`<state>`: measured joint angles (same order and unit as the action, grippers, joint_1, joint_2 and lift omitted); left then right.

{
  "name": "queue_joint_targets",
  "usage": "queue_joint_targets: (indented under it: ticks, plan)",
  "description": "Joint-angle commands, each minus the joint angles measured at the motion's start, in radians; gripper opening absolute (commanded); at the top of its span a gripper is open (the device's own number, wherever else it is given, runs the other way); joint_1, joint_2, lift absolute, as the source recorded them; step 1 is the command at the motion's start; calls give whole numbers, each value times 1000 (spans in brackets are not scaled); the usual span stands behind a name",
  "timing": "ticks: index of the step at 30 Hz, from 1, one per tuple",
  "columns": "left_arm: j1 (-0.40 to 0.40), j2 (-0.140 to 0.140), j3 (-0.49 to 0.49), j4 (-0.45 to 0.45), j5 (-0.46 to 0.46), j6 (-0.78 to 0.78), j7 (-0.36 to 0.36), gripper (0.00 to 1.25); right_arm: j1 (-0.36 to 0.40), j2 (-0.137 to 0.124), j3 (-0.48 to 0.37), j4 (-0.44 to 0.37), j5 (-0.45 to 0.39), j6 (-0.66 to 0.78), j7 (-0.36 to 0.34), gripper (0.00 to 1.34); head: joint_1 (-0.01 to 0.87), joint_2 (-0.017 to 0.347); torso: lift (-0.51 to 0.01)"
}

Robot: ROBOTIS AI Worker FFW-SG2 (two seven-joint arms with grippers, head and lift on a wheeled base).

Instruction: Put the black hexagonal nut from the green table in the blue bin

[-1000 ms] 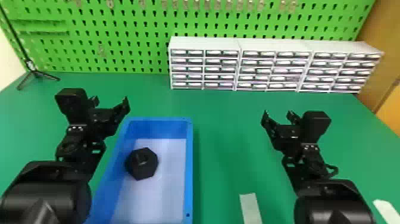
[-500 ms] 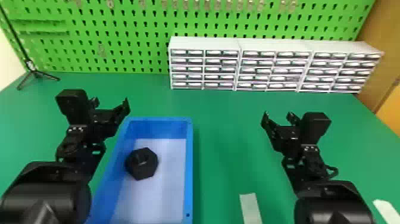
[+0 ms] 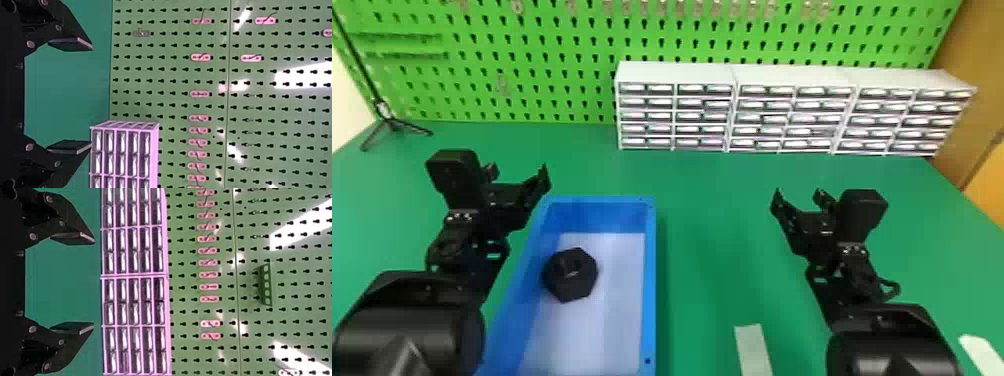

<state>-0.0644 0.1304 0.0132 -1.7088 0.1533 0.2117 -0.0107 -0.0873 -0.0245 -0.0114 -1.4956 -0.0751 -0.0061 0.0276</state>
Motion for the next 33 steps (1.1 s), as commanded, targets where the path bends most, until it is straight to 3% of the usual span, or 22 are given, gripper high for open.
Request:
queue_joint_targets:
  ticks: [1, 33]
  plan:
    - [0, 0, 1, 0, 0, 0, 0, 867, 0, 0, 2, 1, 0, 0, 0, 844, 686, 28, -96]
    - [0, 0, -2, 0, 6, 0, 0, 867, 0, 0, 4, 1, -3, 0, 0, 844, 686, 28, -96]
